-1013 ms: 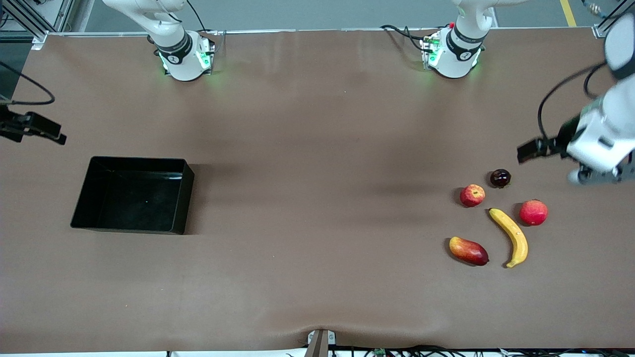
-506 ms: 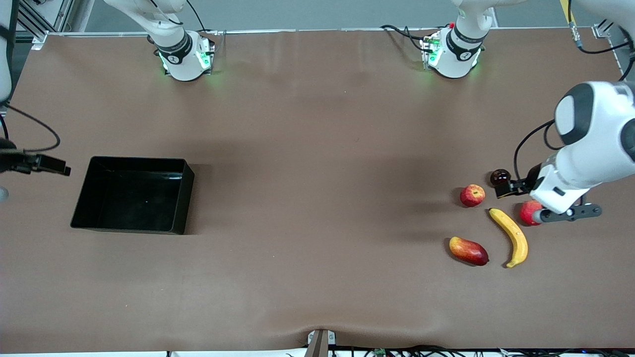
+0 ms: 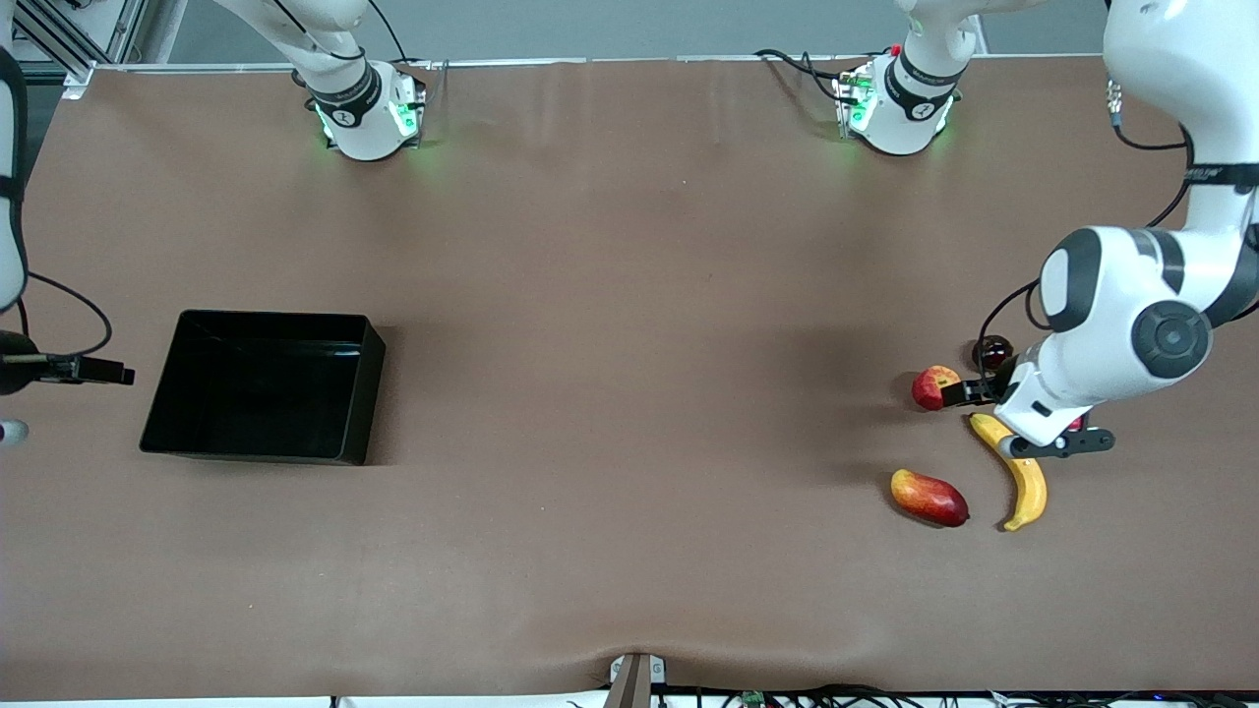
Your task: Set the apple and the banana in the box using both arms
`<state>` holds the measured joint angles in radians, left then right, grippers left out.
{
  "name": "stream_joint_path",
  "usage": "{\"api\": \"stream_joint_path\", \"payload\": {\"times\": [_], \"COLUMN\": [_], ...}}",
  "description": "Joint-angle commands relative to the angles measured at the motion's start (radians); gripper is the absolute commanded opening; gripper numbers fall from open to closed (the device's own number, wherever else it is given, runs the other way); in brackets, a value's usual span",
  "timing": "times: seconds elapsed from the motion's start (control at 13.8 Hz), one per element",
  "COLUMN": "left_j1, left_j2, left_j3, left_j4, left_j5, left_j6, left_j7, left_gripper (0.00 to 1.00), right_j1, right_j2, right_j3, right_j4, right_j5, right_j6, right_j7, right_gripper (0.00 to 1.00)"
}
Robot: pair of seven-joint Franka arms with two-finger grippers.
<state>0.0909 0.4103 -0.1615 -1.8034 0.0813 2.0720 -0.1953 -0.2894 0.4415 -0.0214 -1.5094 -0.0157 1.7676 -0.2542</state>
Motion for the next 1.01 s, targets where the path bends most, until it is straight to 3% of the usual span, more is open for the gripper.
{"api": "stream_joint_path", "payload": {"times": [0.0,0.22,0.43,0.51,0.8,0.94], "left_j1": [0.003,0.004,0.004,0.004,0.004,0.004], "left_j2": [0.028,0.050,0.071,0.081,0.110,0.125], "left_j3": [0.000,-0.001,-0.001,0.000,0.005,0.007], "left_j4": [-0.020,-0.068,-0.086,-0.086,-0.086,-0.086], "left_j5": [0.026,0.026,0.026,0.026,0.028,0.028], "left_j6": [0.029,0.108,0.119,0.117,0.116,0.114], "left_j7": [-0.009,-0.010,-0.009,-0.009,-0.006,-0.006], "left_gripper": [1.00,1.00,1.00,1.00,1.00,1.00], "right_j1": [-0.031,-0.057,-0.071,-0.076,-0.089,-0.089], "right_j2": [0.023,0.023,0.045,0.057,0.085,0.085], "right_j3": [0.017,0.017,0.017,0.017,0.018,0.018], "right_j4": [-0.055,-0.216,-0.276,-0.276,-0.278,-0.276], "right_j5": [-0.013,-0.012,-0.012,-0.012,-0.009,-0.004], "right_j6": [0.094,0.310,0.407,0.412,0.411,0.409], "right_j7": [-0.043,-0.074,-0.076,-0.077,-0.083,-0.082], "right_gripper": [1.00,1.00,0.98,0.89,0.29,0.09]}}
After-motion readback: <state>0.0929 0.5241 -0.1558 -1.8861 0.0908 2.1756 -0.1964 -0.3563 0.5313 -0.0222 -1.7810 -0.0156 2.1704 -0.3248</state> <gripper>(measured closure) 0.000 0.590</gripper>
